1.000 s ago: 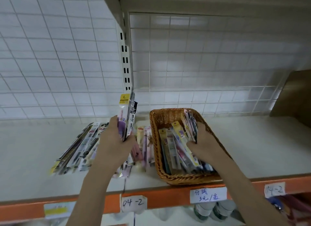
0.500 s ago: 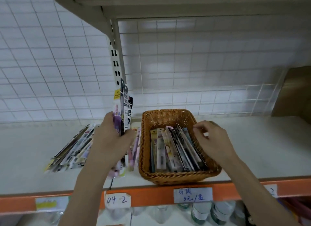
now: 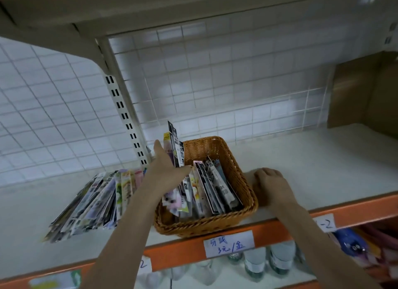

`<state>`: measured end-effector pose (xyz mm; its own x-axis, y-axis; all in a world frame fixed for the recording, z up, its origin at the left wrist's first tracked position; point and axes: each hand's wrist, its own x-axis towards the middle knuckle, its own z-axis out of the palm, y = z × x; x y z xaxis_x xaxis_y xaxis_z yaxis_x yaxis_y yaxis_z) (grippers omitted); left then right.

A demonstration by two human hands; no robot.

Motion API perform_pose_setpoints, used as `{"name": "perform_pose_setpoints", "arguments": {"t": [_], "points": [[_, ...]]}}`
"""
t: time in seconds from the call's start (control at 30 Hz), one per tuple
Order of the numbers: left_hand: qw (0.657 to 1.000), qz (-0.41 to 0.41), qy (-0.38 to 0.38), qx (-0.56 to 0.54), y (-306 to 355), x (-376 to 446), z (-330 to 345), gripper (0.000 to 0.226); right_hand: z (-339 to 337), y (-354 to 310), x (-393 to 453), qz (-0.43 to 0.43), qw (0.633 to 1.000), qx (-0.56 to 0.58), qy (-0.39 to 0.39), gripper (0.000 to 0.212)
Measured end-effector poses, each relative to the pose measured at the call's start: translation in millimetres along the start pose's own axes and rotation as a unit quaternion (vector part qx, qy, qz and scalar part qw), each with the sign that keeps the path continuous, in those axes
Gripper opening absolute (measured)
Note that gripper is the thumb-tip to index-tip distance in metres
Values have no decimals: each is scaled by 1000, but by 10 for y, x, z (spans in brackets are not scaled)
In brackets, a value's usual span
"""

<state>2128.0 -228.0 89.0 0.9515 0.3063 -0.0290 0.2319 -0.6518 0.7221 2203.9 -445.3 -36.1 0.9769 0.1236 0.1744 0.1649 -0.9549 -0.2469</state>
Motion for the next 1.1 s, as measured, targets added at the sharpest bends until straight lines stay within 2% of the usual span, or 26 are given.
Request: {"name": "perform_pose_setpoints", "arguments": {"t": [0.23,0.4,0.57,0.67,0.73,0.8,0.87,0.97,1.1], "points": [[990,13,-52,132,-181,199,236,85,15,-25,-20,11,1000,6,4,35],[937,45,-147,315,-295,125,505,61,3,-31,-39,15,1000,15,6,35],[899,71,-166,399,-336,111,471,55,-40,-18,-38,17,999,47,-2,34],[927,89,-154,329,-328,75,379,55,-148,-31,-17,42,994,98,-12,32],[953,120,-93,262,-318,51,287,53,-253,-79,-6,37,991,126,-4,34],[964,170,-26,202,-325,12,168,47,-396,-179,-6,28,987,159,22,34],[969,205,23,137,-390,-67,48,38,-538,-319,-14,12,982,181,54,33],[966,222,98,93,-669,-168,-101,24,-682,-612,-95,-18,977,198,77,30],[965,215,124,85,-1136,-248,-286,15,-639,-1093,-253,-70,973,206,72,26]]}}
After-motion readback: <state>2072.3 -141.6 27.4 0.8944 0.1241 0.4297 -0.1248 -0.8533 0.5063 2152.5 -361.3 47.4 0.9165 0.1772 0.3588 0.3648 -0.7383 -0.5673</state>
